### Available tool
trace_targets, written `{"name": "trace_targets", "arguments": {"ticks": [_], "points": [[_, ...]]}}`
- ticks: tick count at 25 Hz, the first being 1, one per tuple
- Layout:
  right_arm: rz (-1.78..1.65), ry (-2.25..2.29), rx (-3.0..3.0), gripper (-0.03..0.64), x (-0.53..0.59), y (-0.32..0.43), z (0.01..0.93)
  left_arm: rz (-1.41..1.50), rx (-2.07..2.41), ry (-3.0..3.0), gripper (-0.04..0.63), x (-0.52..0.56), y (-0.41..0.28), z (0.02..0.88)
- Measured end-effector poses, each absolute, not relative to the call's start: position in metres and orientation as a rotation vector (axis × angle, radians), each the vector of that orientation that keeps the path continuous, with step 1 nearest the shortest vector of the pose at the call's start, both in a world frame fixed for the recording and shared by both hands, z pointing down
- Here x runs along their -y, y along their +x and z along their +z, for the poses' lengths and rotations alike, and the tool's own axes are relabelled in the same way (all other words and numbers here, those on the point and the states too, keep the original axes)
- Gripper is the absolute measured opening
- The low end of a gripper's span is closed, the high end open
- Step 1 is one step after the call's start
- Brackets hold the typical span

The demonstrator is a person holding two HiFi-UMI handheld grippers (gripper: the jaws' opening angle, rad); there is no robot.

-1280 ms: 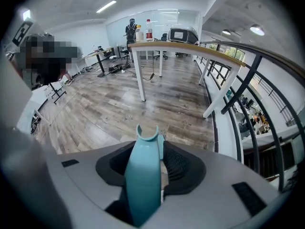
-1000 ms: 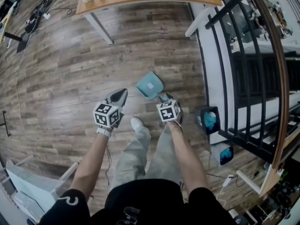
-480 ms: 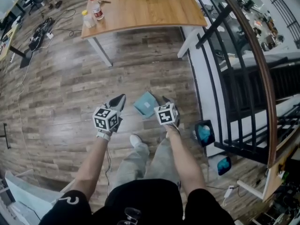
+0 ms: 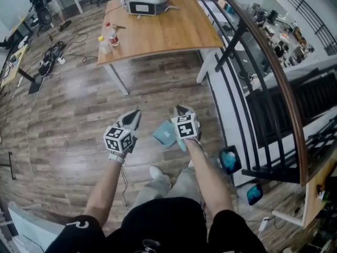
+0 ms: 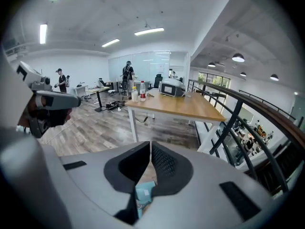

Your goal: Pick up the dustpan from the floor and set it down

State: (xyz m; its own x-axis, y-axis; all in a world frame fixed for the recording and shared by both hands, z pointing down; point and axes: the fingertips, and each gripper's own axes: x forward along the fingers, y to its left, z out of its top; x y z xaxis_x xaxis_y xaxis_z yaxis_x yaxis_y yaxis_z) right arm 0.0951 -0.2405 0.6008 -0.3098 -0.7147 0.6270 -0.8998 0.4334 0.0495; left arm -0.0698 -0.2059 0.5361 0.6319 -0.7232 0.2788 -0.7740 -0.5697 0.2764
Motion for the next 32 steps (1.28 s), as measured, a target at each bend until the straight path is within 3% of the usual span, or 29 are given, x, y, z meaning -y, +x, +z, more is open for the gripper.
{"name": "trace_targets", "arguments": {"ticks": [13, 32], "points": [[0.263, 1.344, 2.356, -0.003, 0.200, 0.071, 0.455, 0.039, 1.347, 2.509, -0.003, 0.164, -0.114, 0.442], [0.180, 1.294, 2.437, -0.003, 0.180, 0.059, 0.426, -0.015, 1.464, 2.482, -0.003, 0.134, -0.145, 0.410]]}}
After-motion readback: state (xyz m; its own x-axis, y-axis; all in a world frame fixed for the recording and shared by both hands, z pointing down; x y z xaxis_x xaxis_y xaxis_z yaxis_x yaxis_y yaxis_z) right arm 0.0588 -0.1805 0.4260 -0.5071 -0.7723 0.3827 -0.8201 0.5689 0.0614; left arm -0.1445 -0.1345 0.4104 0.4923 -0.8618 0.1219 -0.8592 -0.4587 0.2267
